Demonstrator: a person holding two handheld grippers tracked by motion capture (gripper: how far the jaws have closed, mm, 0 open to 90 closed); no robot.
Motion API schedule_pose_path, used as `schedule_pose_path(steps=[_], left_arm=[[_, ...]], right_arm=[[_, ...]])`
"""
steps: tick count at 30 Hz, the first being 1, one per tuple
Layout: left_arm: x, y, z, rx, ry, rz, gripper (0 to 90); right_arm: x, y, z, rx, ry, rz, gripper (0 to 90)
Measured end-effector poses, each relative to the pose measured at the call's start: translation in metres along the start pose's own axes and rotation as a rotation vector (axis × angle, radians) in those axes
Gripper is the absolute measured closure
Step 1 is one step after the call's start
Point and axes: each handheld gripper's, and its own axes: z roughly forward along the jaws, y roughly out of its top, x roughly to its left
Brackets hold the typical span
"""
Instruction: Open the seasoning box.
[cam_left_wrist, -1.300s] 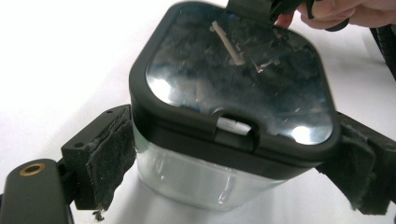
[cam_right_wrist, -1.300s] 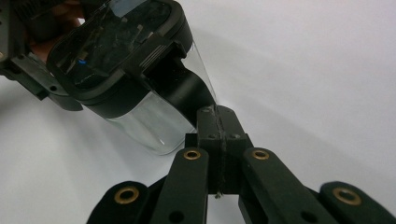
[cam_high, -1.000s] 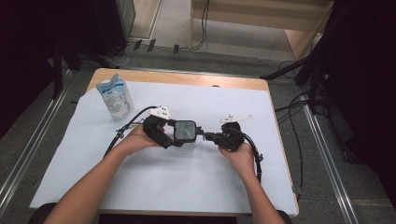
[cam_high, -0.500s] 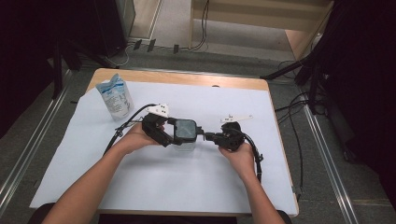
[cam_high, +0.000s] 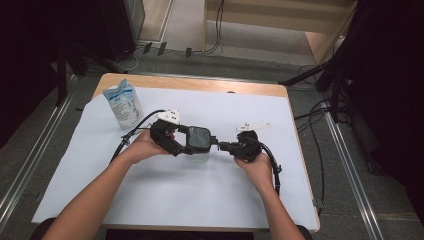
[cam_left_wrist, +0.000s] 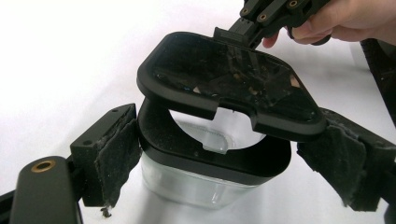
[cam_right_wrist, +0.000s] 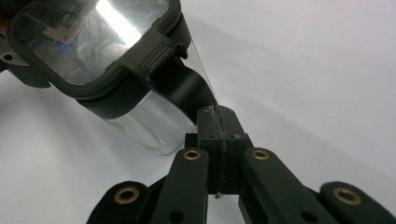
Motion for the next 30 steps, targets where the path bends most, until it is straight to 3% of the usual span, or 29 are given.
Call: schedule_pose_path(steps=[15,18,25,30], left_arm=[[-0.002,0.004,-0.011,-0.012,0.001,0.004,17.7],[0.000,0.005,-0.020,-0.041,0.000,-0.010,29.8],[-0.005,0.010,-0.024,-0.029,-0.012,0.015,50.5],[-0.004,0.014,-0.027,-0.032,-0.040,-0.028,65.3]], right_arm=[[0.000,0.001,0.000,0.001,0.008,0.004,90.0],[-0.001,0.001,0.000,0.001,0.009,0.004,90.0],[-0.001,0.002,0.000,0.002,0.009,0.003,90.0],[-0.001,0.002,0.000,0.001,0.012,0.005,90.0]])
